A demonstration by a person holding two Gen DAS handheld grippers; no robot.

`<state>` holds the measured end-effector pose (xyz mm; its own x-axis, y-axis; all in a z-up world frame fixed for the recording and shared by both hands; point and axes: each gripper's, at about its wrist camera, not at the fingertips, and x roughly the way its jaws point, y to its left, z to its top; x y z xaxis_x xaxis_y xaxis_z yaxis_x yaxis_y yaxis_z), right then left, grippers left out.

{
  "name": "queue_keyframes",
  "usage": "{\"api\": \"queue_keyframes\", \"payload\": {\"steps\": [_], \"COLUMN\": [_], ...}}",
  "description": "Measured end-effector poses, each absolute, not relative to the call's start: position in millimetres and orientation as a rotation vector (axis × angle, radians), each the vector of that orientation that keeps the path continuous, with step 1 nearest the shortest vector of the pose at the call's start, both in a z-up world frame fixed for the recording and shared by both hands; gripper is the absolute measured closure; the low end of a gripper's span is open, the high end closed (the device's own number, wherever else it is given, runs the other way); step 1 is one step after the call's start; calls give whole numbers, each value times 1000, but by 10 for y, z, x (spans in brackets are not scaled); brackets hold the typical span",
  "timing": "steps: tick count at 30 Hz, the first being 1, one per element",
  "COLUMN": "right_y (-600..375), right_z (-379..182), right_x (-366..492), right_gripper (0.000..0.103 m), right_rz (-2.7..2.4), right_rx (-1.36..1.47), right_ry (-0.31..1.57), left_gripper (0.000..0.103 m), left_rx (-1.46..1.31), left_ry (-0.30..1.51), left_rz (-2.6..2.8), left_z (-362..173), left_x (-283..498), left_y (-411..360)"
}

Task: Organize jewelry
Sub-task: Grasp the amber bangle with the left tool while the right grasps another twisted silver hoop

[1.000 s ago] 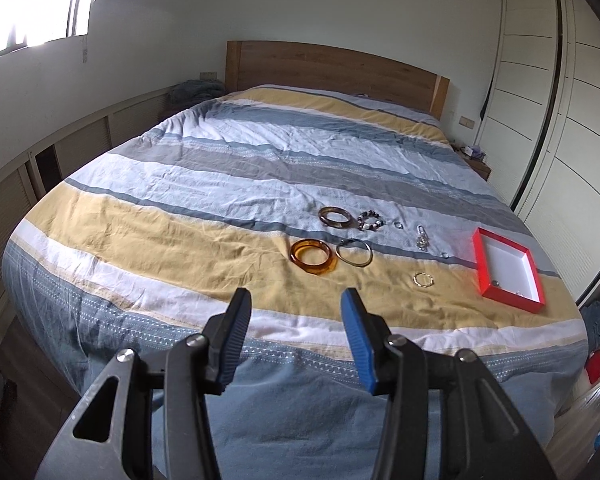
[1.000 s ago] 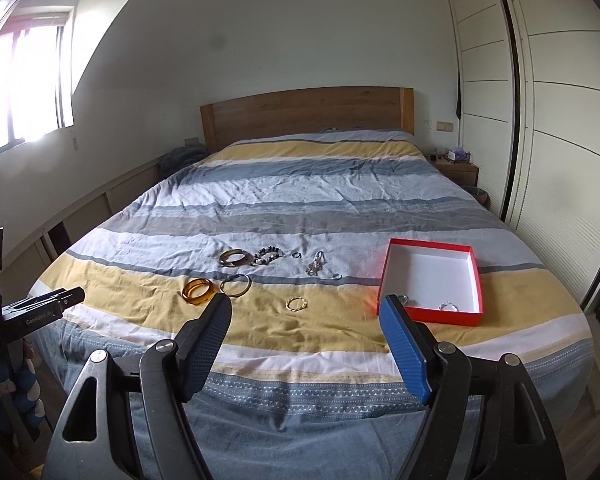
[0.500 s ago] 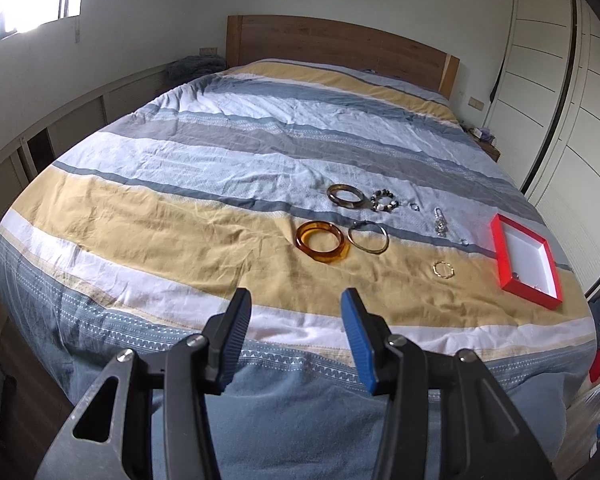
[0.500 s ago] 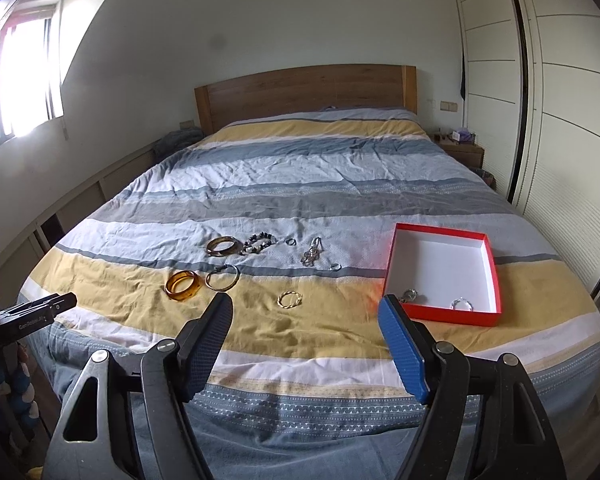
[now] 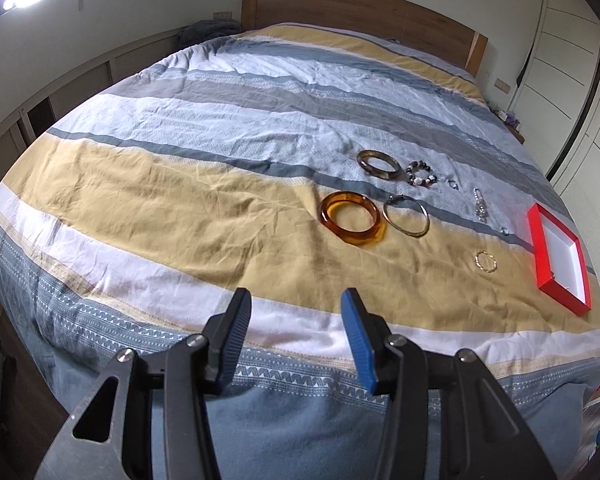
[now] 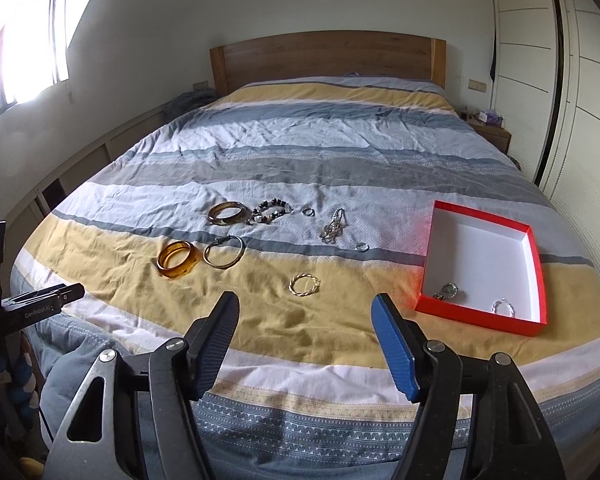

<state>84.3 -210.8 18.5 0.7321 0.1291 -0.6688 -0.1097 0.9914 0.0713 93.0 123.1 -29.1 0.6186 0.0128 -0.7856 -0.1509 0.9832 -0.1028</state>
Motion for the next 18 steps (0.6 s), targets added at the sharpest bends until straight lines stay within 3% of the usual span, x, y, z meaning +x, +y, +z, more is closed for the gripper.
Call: {"api": "queue_keyframes", "payload": {"steps": [18], "right_y": [-1943], "right_z": [-704], "right_x": [1953], "right_gripper": [38], "right_rz": [187], "right_rx": [1], "right_ry": [907], "left_gripper": [58], "left_rx": [-233], "left_ry": [974], "left_rz": [58], "left_z": [-855], "left_x": [2157], "left_y": [1177]}}
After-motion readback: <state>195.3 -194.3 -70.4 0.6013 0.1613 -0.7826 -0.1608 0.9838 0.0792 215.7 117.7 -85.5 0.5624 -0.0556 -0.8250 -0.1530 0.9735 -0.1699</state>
